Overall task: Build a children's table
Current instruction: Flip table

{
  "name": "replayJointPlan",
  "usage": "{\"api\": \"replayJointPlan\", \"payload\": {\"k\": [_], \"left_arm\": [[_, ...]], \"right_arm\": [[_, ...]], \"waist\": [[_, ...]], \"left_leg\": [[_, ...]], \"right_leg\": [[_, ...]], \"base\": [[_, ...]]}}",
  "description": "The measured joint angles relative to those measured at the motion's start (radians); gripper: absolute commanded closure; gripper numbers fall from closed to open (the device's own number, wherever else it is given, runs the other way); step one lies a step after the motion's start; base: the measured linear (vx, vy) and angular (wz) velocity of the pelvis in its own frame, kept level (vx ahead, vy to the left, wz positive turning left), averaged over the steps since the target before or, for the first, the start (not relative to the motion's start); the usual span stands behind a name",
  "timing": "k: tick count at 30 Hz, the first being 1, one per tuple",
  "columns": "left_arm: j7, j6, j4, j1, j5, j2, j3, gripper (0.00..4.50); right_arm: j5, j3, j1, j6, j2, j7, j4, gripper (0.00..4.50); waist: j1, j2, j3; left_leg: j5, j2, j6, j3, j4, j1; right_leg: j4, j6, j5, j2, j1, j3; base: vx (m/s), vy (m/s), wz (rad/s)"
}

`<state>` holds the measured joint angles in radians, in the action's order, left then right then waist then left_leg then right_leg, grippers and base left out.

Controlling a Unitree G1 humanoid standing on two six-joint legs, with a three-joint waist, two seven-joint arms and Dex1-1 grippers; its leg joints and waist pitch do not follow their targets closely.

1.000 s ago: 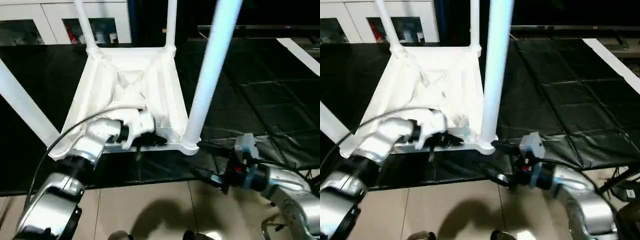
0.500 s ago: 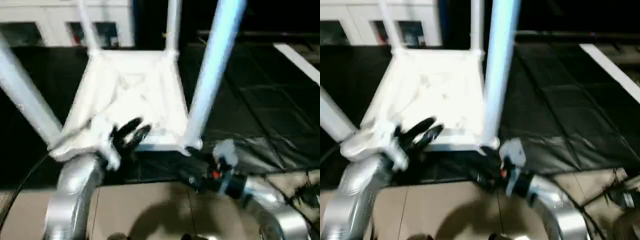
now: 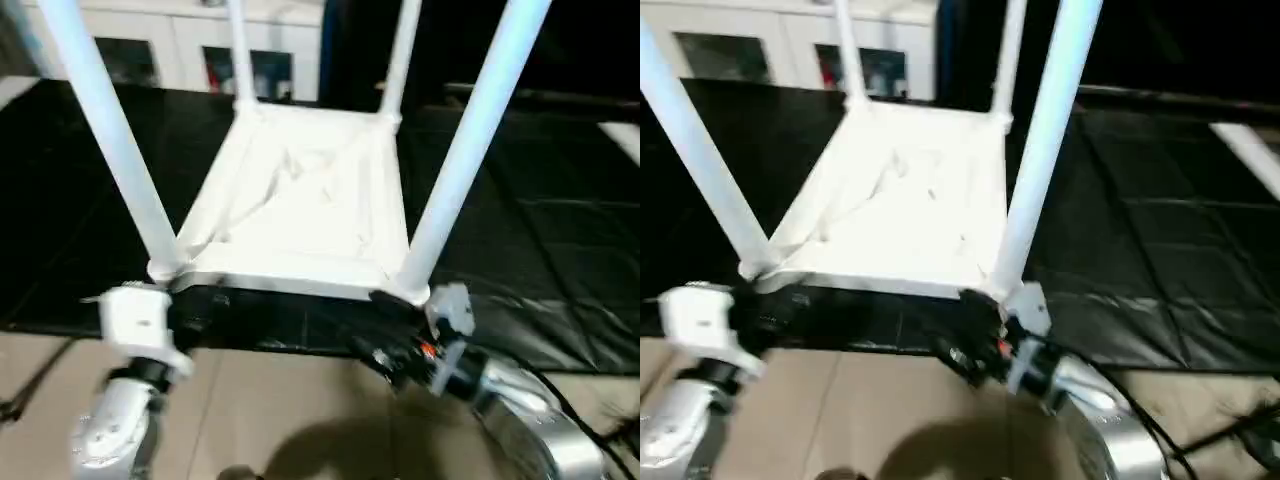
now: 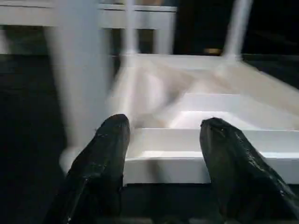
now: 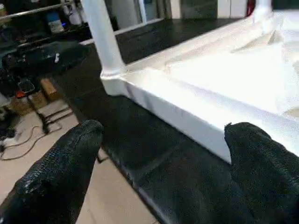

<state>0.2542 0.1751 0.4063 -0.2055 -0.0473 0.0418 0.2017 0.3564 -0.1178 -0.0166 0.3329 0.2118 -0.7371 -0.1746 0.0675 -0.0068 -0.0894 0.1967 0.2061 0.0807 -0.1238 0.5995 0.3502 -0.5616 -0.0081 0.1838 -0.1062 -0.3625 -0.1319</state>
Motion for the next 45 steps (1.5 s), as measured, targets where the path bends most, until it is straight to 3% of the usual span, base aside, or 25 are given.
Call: {"api": "replayJointPlan", "payload": {"k": [2,7,8,11,12,13,14,15,16,17,18,19,20,22,23,24,25,26,27,28,29,31,32,36,45], "left_arm": [[-0.039,0.002,0.000,0.025,0.011,0.007,0.032,1.35],[-0.093,0.009,-0.014,0.064,0.026,0.015,0.059,0.97],[-0.095,0.015,-0.025,0.075,0.025,0.021,0.058,0.70],[-0.094,0.026,-0.052,0.127,0.017,0.031,0.058,0.58],[-0.095,0.028,-0.057,0.138,0.014,0.033,0.058,0.51],[-0.095,0.036,-0.066,0.157,0.013,0.041,0.055,0.30],[-0.101,0.041,-0.073,0.185,0.014,0.043,0.053,0.23],[-0.114,0.044,-0.076,0.184,0.018,0.038,0.054,0.23],[-0.128,0.046,-0.079,0.162,0.024,0.034,0.060,0.19],[-0.138,0.054,-0.097,0.158,0.027,0.037,0.070,0.06],[-0.140,0.059,-0.111,0.181,0.026,0.048,0.074,0.06],[-0.140,0.060,-0.121,0.199,0.022,0.050,0.076,0.06],[-0.139,0.060,-0.129,0.208,0.019,0.052,0.077,0.06],[-0.136,0.061,-0.152,0.219,0.009,0.061,0.077,0.06],[-0.133,0.063,-0.164,0.228,0.000,0.066,0.078,0.06],[-0.130,0.064,-0.170,0.232,-0.002,0.068,0.078,0.06],[-0.129,0.064,-0.174,0.237,-0.004,0.069,0.079,0.06],[-0.127,0.065,-0.177,0.250,-0.011,0.076,0.082,0.06],[-0.125,0.065,-0.182,0.273,-0.017,0.083,0.076,0.06],[-0.119,0.062,-0.185,0.292,-0.022,0.082,0.068,0.06],[-0.114,0.057,-0.189,0.289,-0.024,0.079,0.067,0.06],[-0.113,0.059,-0.225,0.280,-0.025,0.084,0.071,0.06],[-0.115,0.063,-0.248,0.298,-0.025,0.090,0.075,0.06],[-0.135,0.068,-0.285,0.349,-0.018,0.107,0.076,0.06],[-0.139,0.057,-0.324,0.376,-0.018,0.115,0.075,0.06]], "right_arm": [[-0.002,-0.001,0.020,-0.013,0.001,-0.002,0.010,0.00],[-0.006,-0.002,0.056,-0.033,0.000,-0.002,0.044,0.00],[-0.006,-0.002,0.064,-0.039,-0.002,-0.001,0.060,0.00],[-0.014,-0.003,0.077,-0.048,-0.005,0.001,0.085,0.00],[-0.015,-0.004,0.082,-0.054,-0.005,0.001,0.091,0.00],[-0.015,-0.004,0.084,-0.060,-0.004,0.002,0.096,0.00],[-0.015,-0.005,0.087,-0.062,-0.005,0.005,0.101,0.00],[-0.016,-0.007,0.090,-0.062,-0.003,0.007,0.102,0.00],[-0.017,-0.010,0.101,-0.062,-0.003,0.007,0.103,0.00],[-0.016,-0.007,0.104,-0.066,-0.007,0.009,0.096,0.00],[-0.018,-0.006,0.098,-0.067,-0.010,0.013,0.100,0.00],[-0.020,-0.011,0.084,-0.064,-0.008,0.015,0.103,0.00],[-0.026,-0.014,0.083,-0.062,-0.011,0.018,0.102,0.00],[-0.034,-0.015,0.083,-0.063,-0.015,0.029,0.101,0.00],[-0.036,-0.015,0.083,-0.065,-0.014,0.035,0.101,0.00],[-0.036,-0.018,0.083,-0.065,-0.014,0.037,0.101,0.00],[-0.036,-0.022,0.083,-0.065,-0.016,0.038,0.100,0.00],[-0.036,-0.025,0.080,-0.068,-0.020,0.040,0.096,0.00],[-0.036,-0.021,0.065,-0.074,-0.022,0.044,0.090,0.00],[-0.036,-0.021,0.056,-0.076,-0.022,0.046,0.091,0.00],[-0.037,-0.022,0.070,-0.076,-0.024,0.052,0.096,0.00],[-0.041,-0.022,0.082,-0.078,-0.027,0.060,0.100,0.00],[-0.045,-0.020,0.083,-0.079,-0.030,0.065,0.101,0.00],[-0.049,-0.024,0.095,-0.080,-0.035,0.074,0.102,0.00],[-0.047,-0.024,0.107,-0.080,-0.058,0.104,0.102,0.00]], "waist": [[-0.011,-0.003,-0.001],[-0.029,-0.008,-0.009],[-0.034,-0.009,-0.012],[-0.032,-0.008,-0.017],[-0.026,-0.007,-0.018],[-0.013,-0.014,-0.019],[0.010,-0.047,-0.019],[0.019,-0.049,-0.022],[0.033,-0.040,-0.023],[0.034,-0.017,-0.017],[0.035,-0.012,-0.017],[0.033,-0.019,-0.016],[0.025,-0.023,-0.015],[0.018,-0.023,-0.016],[0.012,-0.017,-0.019],[0.006,-0.009,-0.021],[-0.006,0.005,-0.023],[-0.005,0.018,-0.029],[0.001,0.008,-0.028],[0.022,-0.014,-0.021],[0.034,-0.034,-0.019],[0.053,-0.020,-0.017],[0.059,-0.017,-0.012],[0.057,-0.014,-0.003],[0.029,-0.015,-0.002]], "left_leg": [[0.000,-0.003,0.000,-0.001,-0.001,-0.001],[0.000,-0.002,0.000,0.006,-0.005,-0.002],[0.000,-0.001,0.000,0.006,-0.008,-0.002],[0.000,0.001,0.000,0.004,-0.024,0.000],[0.000,0.002,0.000,0.002,-0.032,0.000],[0.000,0.003,0.000,-0.013,-0.041,-0.002],[0.000,-0.002,0.001,-0.041,-0.036,-0.015],[0.020,-0.001,0.006,-0.047,0.000,-0.013],[0.037,-0.007,-0.009,-0.022,0.053,-0.015],[0.039,-0.034,-0.013,0.010,0.052,-0.028],[0.040,-0.044,0.011,0.015,0.022,-0.036],[0.028,-0.031,0.012,0.002,0.005,-0.032],[0.014,-0.029,0.010,-0.004,0.001,-0.030],[0.014,-0.029,0.010,-0.011,0.003,-0.038],[0.015,-0.028,0.010,-0.007,0.001,-0.042],[0.015,-0.022,0.010,-0.001,-0.002,-0.043],[0.015,-0.005,0.010,0.009,-0.007,-0.041],[0.015,0.012,0.010,0.009,-0.015,-0.031],[0.015,0.012,0.010,-0.001,-0.012,-0.025],[0.015,0.012,0.011,-0.025,-0.007,-0.019],[0.018,0.005,0.018,-0.030,0.001,-0.024],[0.029,-0.015,0.022,-0.004,-0.017,-0.003],[0.018,-0.016,0.030,0.000,-0.030,0.004],[-0.041,0.004,0.041,0.003,-0.033,0.020],[-0.038,0.005,0.028,-0.002,-0.029,0.034]], "right_leg": [[0.007,0.000,0.000,0.006,0.001,0.012],[0.023,0.001,0.001,0.012,0.006,0.007],[0.023,0.001,0.001,0.012,0.005,0.007],[0.020,0.002,0.002,0.014,0.003,0.004],[0.011,0.003,0.009,0.014,0.002,0.005],[-0.037,0.005,0.046,0.014,-0.011,0.023],[-0.085,0.018,0.086,0.016,-0.039,0.069],[-0.094,0.020,0.080,0.021,-0.049,0.076],[-0.093,0.020,0.080,0.021,-0.056,0.069],[-0.086,0.019,0.079,0.019,-0.056,0.053],[-0.074,0.016,0.077,0.020,-0.060,0.049],[-0.055,-0.005,0.058,0.030,-0.062,0.054],[-0.038,-0.030,0.013,0.039,-0.058,0.065],[-0.030,-0.026,-0.011,0.038,-0.048,0.070],[-0.015,-0.022,-0.010,0.039,-0.047,0.057],[0.004,-0.019,-0.008,0.040,-0.037,0.038],[0.029,-0.018,-0.008,0.042,-0.014,0.009],[0.019,-0.017,0.006,0.043,-0.005,-0.012],[-0.056,-0.026,0.035,0.031,-0.015,-0.001],[-0.112,-0.028,0.051,0.025,-0.005,0.039],[-0.127,0.003,0.078,0.025,-0.018,0.063],[-0.118,0.002,0.079,0.024,-0.025,0.059],[-0.113,-0.001,0.076,0.031,-0.032,0.060],[-0.102,-0.016,0.049,0.059,-0.038,0.063],[-0.063,-0.012,0.025,0.057,-0.038,0.067]], "base": [[0.000,0.000,0.00],[0.000,0.000,0.00],[0.000,0.000,0.00],[-0.055,-0.047,0.03],[-0.076,-0.079,0.11],[-0.041,-0.145,0.25],[-0.041,-0.145,0.25],[0.012,-0.160,0.13],[0.078,-0.043,-0.19],[0.078,-0.043,-0.19],[0.000,0.000,0.00],[-0.079,-0.056,0.28],[-0.079,-0.056,0.28],[-0.068,-0.014,0.08],[-0.069,0.001,0.05],[-0.059,0.002,-0.04],[-0.085,-0.016,-0.05],[-0.085,-0.016,-0.05],[-0.067,-0.060,0.11],[0.042,-0.119,0.07],[0.042,-0.119,0.07],[0.057,-0.085,-0.11],[0.037,-0.074,-0.07],[0.000,-0.022,0.04],[0.000,0.000,0.00]]}}
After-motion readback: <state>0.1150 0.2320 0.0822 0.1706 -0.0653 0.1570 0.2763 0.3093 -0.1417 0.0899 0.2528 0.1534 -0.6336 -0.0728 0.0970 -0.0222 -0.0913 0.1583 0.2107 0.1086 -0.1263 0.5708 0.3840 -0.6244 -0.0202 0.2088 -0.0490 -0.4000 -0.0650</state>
